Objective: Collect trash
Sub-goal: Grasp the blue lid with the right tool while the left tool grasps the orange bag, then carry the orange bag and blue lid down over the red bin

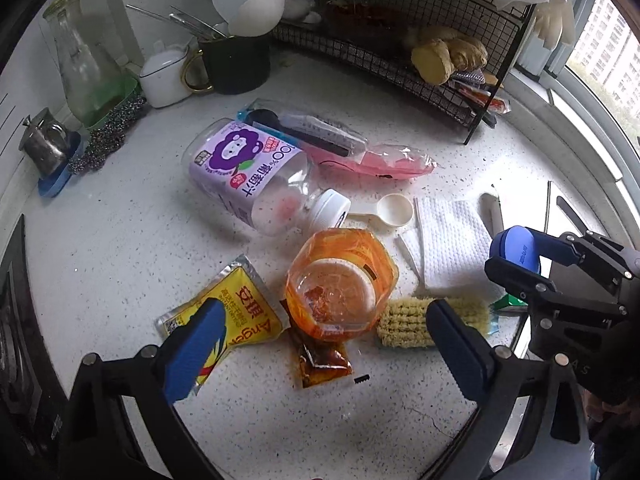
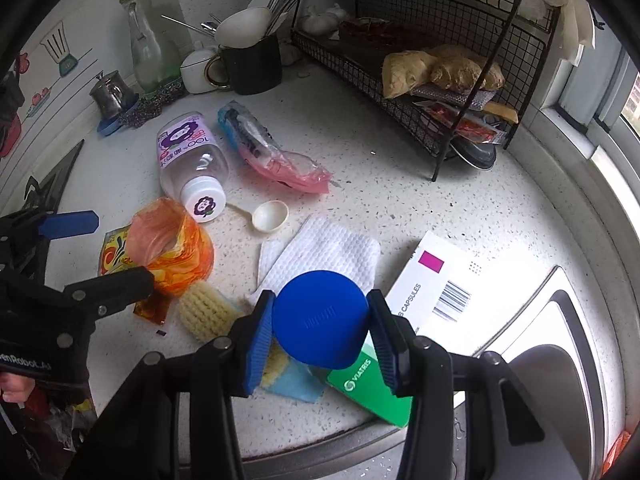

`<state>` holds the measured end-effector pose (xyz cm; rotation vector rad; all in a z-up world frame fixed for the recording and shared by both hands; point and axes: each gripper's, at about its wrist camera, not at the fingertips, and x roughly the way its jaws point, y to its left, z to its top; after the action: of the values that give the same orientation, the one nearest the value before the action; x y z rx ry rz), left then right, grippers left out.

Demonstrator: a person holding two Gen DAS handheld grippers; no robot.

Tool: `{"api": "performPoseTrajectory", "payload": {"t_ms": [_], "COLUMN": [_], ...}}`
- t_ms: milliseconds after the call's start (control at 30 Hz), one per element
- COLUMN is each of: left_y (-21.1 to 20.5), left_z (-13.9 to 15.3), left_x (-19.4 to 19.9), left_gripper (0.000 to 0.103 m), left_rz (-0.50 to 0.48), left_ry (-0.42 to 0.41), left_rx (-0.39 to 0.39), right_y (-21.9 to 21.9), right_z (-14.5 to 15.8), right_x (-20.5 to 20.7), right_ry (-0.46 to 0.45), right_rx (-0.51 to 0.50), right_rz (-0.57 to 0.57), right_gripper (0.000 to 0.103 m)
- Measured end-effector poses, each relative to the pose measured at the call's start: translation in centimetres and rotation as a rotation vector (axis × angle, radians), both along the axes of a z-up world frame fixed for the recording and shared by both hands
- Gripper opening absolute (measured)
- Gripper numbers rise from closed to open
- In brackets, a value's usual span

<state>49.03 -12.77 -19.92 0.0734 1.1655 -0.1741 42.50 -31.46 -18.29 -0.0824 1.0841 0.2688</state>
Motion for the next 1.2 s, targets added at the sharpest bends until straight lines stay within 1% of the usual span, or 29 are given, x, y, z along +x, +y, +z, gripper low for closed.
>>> {"api": "performPoseTrajectory", "payload": {"t_ms": [100, 167, 233, 267, 333, 400, 533, 767, 1000, 1200], "left_y": [-0.3, -0.4, -0.5, -0.5, -0.6, -0.7, -0.8, -0.6, 0.5, 2.0], "left_z": [-1.1, -1.7, -2.2, -2.4, -2.8, -2.9, -2.1, 1.8, 5.7, 8.7], "left_x": [1.1, 1.7, 2.0, 2.1, 2.2, 2.0, 1.3, -2.2, -7.2, -12.4], "left_gripper": [0.099, 0.094, 0.086, 0.083, 0.071, 0.063, 0.062, 0.062, 0.062, 0.062], "left_rz": [-0.003, -0.005, -0.005, -0.006, -0.014, -0.015, -0.015, -0.032, -0.02, -0.011], "left_ry": [0.008, 0.017, 0.023, 0.029, 0.034, 0.033, 0.016, -0.029, -0.078, -0.134], "left_rx": [0.015, 0.019, 0.029, 0.027, 0.014, 0.012, 0.025, 0.019, -0.003, -0.01], "right_y": [0.0, 0.0, 0.0, 0.0, -0.1, -0.2, -0.8, -0.8, 0.1, 2.0], "right_z": [-0.6, -1.1, -1.4, -1.4, -1.5, -1.4, -1.1, 0.7, 4.7, 8.4], "right_x": [0.7, 1.1, 1.2, 1.2, 1.2, 1.2, 0.8, -1.1, -5.0, -9.8], "right_ry": [0.002, 0.009, 0.011, 0.012, 0.012, 0.005, 0.002, -0.006, -0.047, -0.091], "right_rx": [0.008, 0.02, 0.029, 0.032, 0.041, 0.048, 0.052, 0.042, 0.044, 0.048], "right_rz": [0.001, 0.002, 0.004, 0.005, 0.001, -0.007, -0.026, -0.02, -0.016, -0.007], "right_gripper": [0.043, 0.043, 0.043, 0.043, 0.043, 0.043, 0.043, 0.043, 0.043, 0.043]}}
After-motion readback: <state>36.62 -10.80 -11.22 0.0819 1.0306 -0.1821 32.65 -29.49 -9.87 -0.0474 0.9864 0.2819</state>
